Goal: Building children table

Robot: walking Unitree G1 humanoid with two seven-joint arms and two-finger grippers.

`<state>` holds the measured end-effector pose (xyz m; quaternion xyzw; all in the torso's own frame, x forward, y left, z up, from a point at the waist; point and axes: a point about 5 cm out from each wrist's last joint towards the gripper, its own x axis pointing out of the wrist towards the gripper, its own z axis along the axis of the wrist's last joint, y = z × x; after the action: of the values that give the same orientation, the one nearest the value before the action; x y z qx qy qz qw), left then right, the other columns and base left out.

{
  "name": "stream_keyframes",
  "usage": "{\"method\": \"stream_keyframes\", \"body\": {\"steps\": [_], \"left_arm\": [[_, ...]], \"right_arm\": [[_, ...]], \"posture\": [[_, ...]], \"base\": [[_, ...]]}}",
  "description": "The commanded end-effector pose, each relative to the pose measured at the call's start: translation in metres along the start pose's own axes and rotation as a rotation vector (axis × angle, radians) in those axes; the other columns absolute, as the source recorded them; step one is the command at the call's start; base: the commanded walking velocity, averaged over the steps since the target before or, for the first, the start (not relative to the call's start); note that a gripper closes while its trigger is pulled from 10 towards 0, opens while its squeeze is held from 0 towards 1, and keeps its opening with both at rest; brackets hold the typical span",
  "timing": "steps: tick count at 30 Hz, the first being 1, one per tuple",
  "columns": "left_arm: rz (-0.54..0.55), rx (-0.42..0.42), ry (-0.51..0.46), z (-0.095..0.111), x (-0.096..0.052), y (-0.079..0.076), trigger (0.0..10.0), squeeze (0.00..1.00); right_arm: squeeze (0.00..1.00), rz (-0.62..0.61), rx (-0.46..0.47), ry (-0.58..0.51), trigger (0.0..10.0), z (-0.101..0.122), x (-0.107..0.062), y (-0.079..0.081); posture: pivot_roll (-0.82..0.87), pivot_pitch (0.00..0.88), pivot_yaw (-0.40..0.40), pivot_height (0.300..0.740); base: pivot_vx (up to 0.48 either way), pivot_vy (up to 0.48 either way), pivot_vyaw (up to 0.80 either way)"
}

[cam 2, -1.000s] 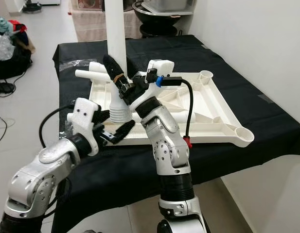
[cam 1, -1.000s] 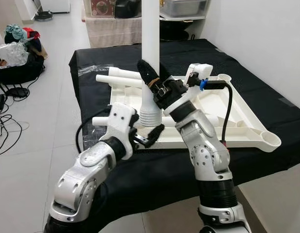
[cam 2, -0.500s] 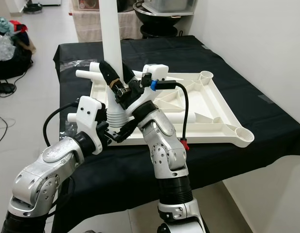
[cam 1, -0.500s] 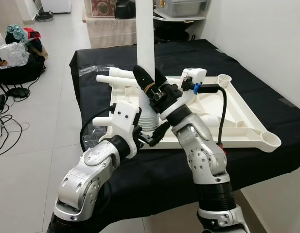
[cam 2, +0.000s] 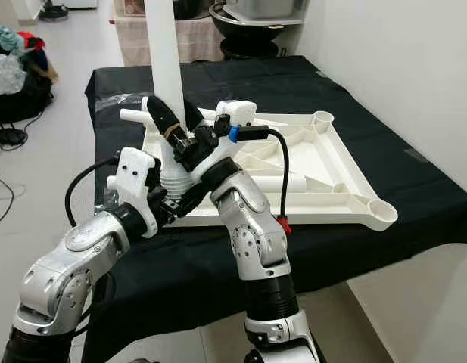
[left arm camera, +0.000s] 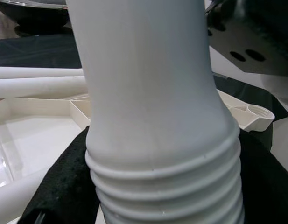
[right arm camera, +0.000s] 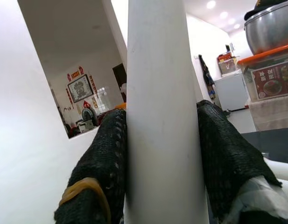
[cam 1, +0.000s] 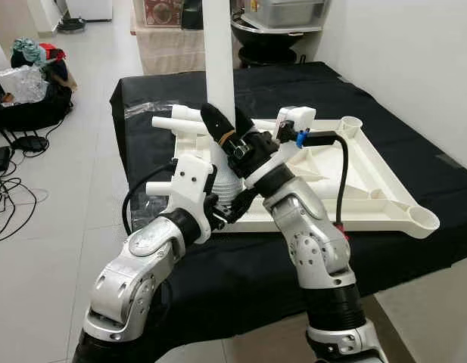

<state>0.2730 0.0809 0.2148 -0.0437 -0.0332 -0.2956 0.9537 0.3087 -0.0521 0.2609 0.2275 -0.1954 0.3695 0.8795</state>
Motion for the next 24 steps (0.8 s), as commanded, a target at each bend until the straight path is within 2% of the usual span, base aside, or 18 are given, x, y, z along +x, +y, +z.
{"method": "stream_keyframes", "body": {"steps": [1, 10, 11, 13, 14, 15, 16, 17, 18, 19, 24], "left_arm": [[0.026, 0.023, -0.003, 0.001, 0.001, 0.003, 0.0, 0.00], [0.060, 0.048, 0.005, -0.001, -0.002, 0.009, 0.0, 0.00], [0.063, 0.052, 0.008, -0.001, -0.002, 0.010, 9.3, 0.00], [0.066, 0.066, 0.020, -0.003, -0.003, 0.012, 9.3, 0.00], [0.067, 0.081, 0.027, -0.004, -0.003, 0.012, 10.0, 0.00], [0.068, 0.091, 0.030, -0.004, -0.004, 0.013, 10.0, 0.00], [0.070, 0.107, 0.034, -0.005, -0.004, 0.014, 10.0, 0.00], [0.072, 0.117, 0.035, -0.005, -0.005, 0.014, 10.0, 0.00], [0.072, 0.117, 0.035, -0.005, -0.005, 0.014, 10.0, 0.00], [0.072, 0.134, 0.038, -0.006, -0.006, 0.015, 10.0, 0.00], [0.062, 0.187, 0.053, -0.007, -0.010, 0.016, 10.0, 0.00]], "right_arm": [[0.00, -0.001, 0.047, -0.045, 0.0, 0.000, -0.001, 0.007], [0.00, -0.006, 0.045, -0.045, 0.0, 0.001, -0.002, 0.005], [0.00, -0.006, 0.044, -0.044, 0.0, 0.001, -0.002, 0.005], [0.00, -0.014, 0.033, -0.042, 0.0, 0.002, -0.002, 0.005], [0.00, -0.024, 0.022, -0.035, 4.0, 0.002, -0.001, 0.004], [0.00, -0.030, 0.015, -0.030, 4.0, 0.002, -0.001, 0.004], [0.00, -0.038, 0.010, -0.025, 10.0, 0.002, 0.000, 0.003], [0.04, -0.041, 0.008, -0.022, 10.0, 0.002, 0.001, 0.003], [0.04, -0.041, 0.008, -0.022, 10.0, 0.002, 0.001, 0.003], [1.00, -0.043, 0.008, -0.020, 10.0, 0.002, 0.001, 0.002], [0.98, -0.052, 0.001, 0.001, 10.0, 0.002, 0.003, -0.002]], "posture": [[0.04, 0.050, -0.031, 0.740], [0.04, 0.050, -0.033, 0.740], [0.04, 0.050, -0.033, 0.740], [0.04, 0.050, -0.034, 0.740], [0.04, 0.049, -0.035, 0.740], [0.04, 0.049, -0.035, 0.740], [0.04, 0.049, -0.036, 0.740], [0.04, 0.049, -0.036, 0.740], [0.04, 0.049, -0.036, 0.740], [0.04, 0.049, -0.037, 0.740], [0.04, 0.049, -0.039, 0.740]], "base": [[0.000, 0.000, 0.00], [0.000, 0.000, 0.00], [0.000, 0.000, 0.00], [0.000, 0.000, 0.00], [0.000, 0.000, 0.00], [0.000, 0.000, 0.00], [0.000, 0.000, 0.00], [0.000, 0.000, 0.00], [0.000, 0.000, 0.00], [0.000, 0.000, 0.00], [0.000, 0.000, 0.00]]}}
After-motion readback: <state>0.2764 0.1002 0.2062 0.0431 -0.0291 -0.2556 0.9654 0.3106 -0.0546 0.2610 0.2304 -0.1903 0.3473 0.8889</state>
